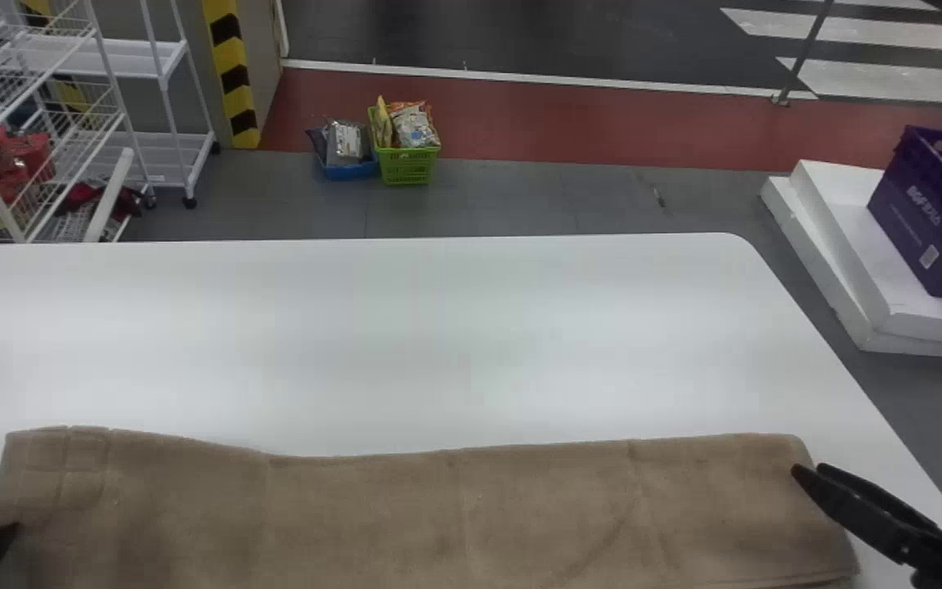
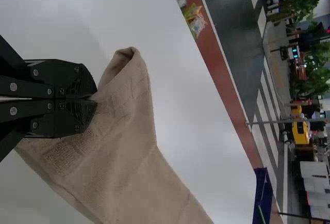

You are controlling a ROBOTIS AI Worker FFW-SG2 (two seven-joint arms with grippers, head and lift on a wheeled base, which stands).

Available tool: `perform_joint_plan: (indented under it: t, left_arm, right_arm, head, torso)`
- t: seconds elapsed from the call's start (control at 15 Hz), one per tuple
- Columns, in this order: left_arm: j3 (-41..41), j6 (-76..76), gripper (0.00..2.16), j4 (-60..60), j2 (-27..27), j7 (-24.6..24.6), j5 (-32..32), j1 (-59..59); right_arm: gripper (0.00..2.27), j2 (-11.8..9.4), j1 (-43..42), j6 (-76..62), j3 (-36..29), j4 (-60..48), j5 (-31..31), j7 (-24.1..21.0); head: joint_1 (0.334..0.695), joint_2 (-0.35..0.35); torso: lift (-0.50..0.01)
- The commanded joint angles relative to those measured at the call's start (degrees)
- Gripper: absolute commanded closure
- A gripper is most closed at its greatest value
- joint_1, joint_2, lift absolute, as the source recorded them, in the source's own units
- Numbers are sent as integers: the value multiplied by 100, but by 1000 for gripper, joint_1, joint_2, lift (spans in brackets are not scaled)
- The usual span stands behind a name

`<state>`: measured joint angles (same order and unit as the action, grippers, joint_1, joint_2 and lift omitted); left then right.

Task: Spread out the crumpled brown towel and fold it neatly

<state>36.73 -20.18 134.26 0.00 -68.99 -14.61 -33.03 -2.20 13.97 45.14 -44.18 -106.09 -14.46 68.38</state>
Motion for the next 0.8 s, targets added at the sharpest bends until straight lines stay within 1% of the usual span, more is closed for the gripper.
perform_joint_plan:
  t: [0.0, 0.27, 0.4, 0.47, 0.73]
  left_arm:
    - [422, -35, 1727, 30, -15, -132, -7, 236]
    - [563, -70, 1723, 48, -15, -176, -95, 341]
    - [554, -70, 1723, 22, -15, -149, -569, 543]
    - [589, -70, 1723, -49, -15, -211, -780, 675]
    - [862, -35, 1723, -277, -15, -308, -807, 745]
  right_arm:
    - [76, 0, 0, 17, -3, -8, 5, 0]
    - [76, 0, 9, -1, 32, -17, 13, 9]
    - [76, 9, 9, 17, 85, -43, 22, 9]
    - [76, 9, 9, 17, 85, -43, 13, 9]
    - [76, 9, 44, -36, 59, -43, -4, 27]
  head:
    - [695, -54]
    - [695, 6]
    - [695, 20]
    - [695, 25]
    - [695, 74]
  torso:
    - [-128]
    - [-128]
    - [-128]
    - [-128]
    - [-128]
